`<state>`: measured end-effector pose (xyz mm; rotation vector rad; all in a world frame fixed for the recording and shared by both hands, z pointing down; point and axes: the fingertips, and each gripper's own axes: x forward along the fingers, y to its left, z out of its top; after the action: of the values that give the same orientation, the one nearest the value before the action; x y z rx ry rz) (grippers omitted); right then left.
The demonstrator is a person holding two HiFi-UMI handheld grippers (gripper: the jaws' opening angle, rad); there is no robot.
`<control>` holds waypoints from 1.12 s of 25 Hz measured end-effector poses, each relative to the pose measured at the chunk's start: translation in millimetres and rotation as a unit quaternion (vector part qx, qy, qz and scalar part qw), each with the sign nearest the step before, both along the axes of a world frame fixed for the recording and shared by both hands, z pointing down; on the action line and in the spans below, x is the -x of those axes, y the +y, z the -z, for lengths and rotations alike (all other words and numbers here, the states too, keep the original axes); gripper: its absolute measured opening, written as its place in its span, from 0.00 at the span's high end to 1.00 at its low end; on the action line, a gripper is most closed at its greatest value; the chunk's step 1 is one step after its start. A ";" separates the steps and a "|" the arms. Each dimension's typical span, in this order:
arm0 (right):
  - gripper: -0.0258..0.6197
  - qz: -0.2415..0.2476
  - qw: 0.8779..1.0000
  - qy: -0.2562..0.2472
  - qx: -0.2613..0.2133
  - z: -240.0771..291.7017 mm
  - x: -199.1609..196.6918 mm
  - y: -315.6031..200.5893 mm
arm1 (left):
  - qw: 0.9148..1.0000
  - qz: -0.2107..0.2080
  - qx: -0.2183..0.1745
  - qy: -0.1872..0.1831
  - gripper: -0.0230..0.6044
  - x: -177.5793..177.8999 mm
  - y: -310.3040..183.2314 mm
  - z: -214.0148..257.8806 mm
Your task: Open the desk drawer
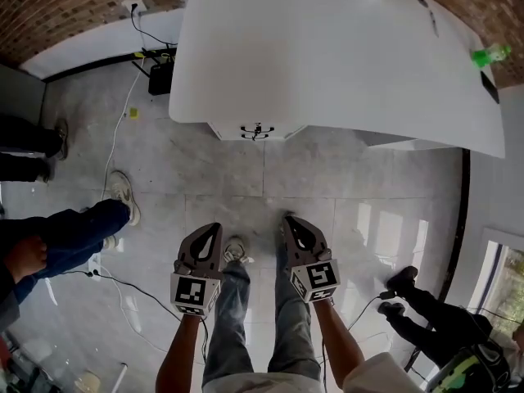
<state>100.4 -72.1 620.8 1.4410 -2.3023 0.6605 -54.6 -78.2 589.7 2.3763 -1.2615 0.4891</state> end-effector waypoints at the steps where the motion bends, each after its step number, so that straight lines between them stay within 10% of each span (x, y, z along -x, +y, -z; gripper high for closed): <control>1: 0.93 0.002 1.000 0.003 0.002 -8.8 -0.8 -0.3 | 1.000 0.003 0.002 0.001 0.94 0.3 -0.7 -7.0; 7: 0.93 -0.008 1.000 -0.006 0.018 -41.4 -4.3 -1.5 | 1.000 0.005 0.012 0.005 0.94 0.3 -2.3 -29.3; 12: 0.93 -0.077 0.981 -0.173 0.034 -34.1 -4.4 -14.8 | 1.000 0.010 0.009 0.008 0.94 1.7 -5.8 -30.2; 15: 0.93 -0.146 0.924 -0.350 0.047 -26.5 -11.3 -30.5 | 1.000 0.011 0.013 0.011 0.94 -0.3 -7.3 -32.3; 19: 0.93 -0.215 0.775 -0.593 0.021 -17.7 -25.4 -48.2 | 1.000 0.011 0.012 0.012 0.94 -1.3 -9.2 -32.6; 21: 0.87 -0.223 0.722 -0.655 0.003 -15.2 -29.7 -54.8 | 1.000 0.013 0.012 0.013 0.94 -2.0 -10.5 -32.8; 23: 0.77 -0.226 0.708 -0.669 0.004 -20.6 -27.5 -58.2 | 1.000 0.013 0.013 0.015 0.94 -2.5 -11.2 -32.6; 28: 0.77 -0.233 0.716 -0.658 0.021 -38.9 -21.2 -59.8 | 1.000 0.016 0.013 0.015 0.94 -0.7 -9.6 -34.2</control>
<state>121.6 -131.9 659.7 1.8150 -2.6164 2.5581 -53.9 -87.7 623.9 2.3291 -1.2696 0.4565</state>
